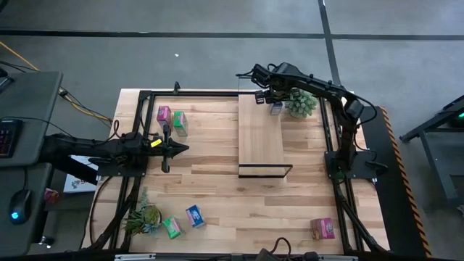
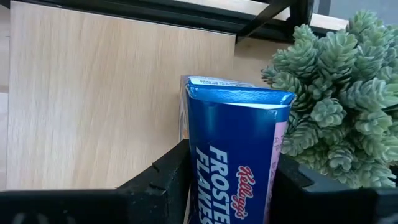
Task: Stack cereal on shelf
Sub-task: Put the right blue cereal box on the shelf, then put the top green cereal box on the shelf
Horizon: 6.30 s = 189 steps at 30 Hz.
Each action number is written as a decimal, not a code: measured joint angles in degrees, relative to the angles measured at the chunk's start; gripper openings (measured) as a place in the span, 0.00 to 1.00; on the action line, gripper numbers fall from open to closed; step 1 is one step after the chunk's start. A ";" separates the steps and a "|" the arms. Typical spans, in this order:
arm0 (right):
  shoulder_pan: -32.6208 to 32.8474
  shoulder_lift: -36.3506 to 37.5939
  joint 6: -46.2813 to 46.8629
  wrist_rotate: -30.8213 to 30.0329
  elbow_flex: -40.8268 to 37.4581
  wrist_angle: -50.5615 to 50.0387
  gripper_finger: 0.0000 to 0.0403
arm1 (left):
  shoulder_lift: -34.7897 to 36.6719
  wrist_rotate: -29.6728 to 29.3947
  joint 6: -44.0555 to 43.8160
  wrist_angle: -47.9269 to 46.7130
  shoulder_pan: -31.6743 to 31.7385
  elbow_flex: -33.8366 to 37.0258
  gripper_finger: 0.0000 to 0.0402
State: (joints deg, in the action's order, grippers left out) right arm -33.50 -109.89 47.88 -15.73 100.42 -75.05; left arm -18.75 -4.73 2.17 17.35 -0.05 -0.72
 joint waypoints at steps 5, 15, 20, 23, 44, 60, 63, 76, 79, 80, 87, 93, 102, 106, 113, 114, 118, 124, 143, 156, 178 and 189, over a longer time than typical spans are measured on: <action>0.00 0.00 0.13 1.40 0.00 0.35 0.36 | 0.01 0.00 -0.01 -0.01 0.00 0.00 0.00; 0.04 0.00 0.29 4.01 0.00 0.19 0.36 | -0.01 0.01 -0.02 0.00 0.02 -0.01 0.00; 0.04 0.00 0.74 3.26 0.00 -0.78 0.36 | 0.00 0.00 -0.02 0.00 0.01 0.00 0.00; 0.04 0.00 0.59 3.10 0.00 -0.85 0.36 | 0.01 0.00 0.00 -0.01 0.00 -0.01 0.00; 0.11 0.00 -3.01 2.61 0.00 -0.76 0.58 | 0.00 0.01 0.00 -0.01 0.02 0.00 0.00; -0.09 3.72 -7.57 2.14 0.00 -0.50 0.58 | -0.01 0.01 -0.02 -0.01 0.01 0.00 0.00; -0.28 5.46 -7.42 1.76 0.00 -0.35 0.58 | 0.01 0.00 0.00 -0.01 0.02 0.01 0.00; 1.59 18.76 -14.04 1.28 0.02 0.35 0.58 | 0.00 0.02 -0.01 -0.01 0.00 0.01 0.00; 5.57 22.42 -16.78 1.21 0.02 -1.92 0.58 | -0.01 0.00 -0.01 -0.01 0.02 0.00 0.00; 7.39 23.63 -17.02 0.72 0.02 -3.13 0.58 | 0.01 0.01 0.00 -0.01 0.02 0.01 0.00; 25.77 31.73 -10.71 -14.21 -1.69 -11.15 0.58 | 0.01 0.00 0.00 0.00 0.01 -0.01 0.00; 41.40 44.11 -1.47 -19.67 -23.61 -2.20 0.58 | -0.01 0.02 -0.02 -0.03 0.00 -0.01 0.00; 51.12 63.51 -20.92 -21.25 -64.65 57.18 0.58 | 0.01 0.00 0.00 -0.01 0.00 0.01 0.00; 48.33 66.07 -42.76 -10.36 -75.25 93.56 0.58 | 0.00 0.00 -0.01 -0.01 0.02 0.00 0.00; 45.00 66.55 -52.54 4.36 -78.09 111.76 0.58 | 0.01 0.00 -0.01 -0.01 0.00 -0.01 0.00; 45.04 66.41 -52.40 5.24 -78.09 111.93 0.58 | -0.01 0.02 0.00 -0.01 0.00 -0.01 0.00; 45.42 66.38 -51.77 6.43 -78.09 111.75 0.58 | 0.00 -0.01 0.00 0.00 0.01 0.00 0.00; 45.42 66.38 -52.40 6.41 -78.09 111.69 0.58 | 0.01 -1.19 -3.56 6.11 0.02 -0.01 0.00; 45.42 66.36 -51.35 3.28 -78.05 111.74 0.58 | -20.38 -32.76 -16.02 -30.34 3.01 -33.59 0.36; 45.42 66.34 -49.50 3.26 -78.01 109.42 0.58 | -37.59 -34.89 -46.71 -53.81 13.91 -40.45 0.66; 45.42 66.34 -48.11 1.95 -78.01 108.20 0.58 | -50.64 -35.40 -56.15 -54.66 18.91 -39.92 0.65; 45.41 66.34 -48.09 1.92 -78.01 107.82 0.58 | -54.48 -31.34 -60.59 -55.01 18.80 -39.92 0.65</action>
State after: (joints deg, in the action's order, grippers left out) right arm 11.91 -43.55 -0.21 -13.81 22.41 32.77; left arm -73.23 -36.07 -58.41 -37.65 18.74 -40.64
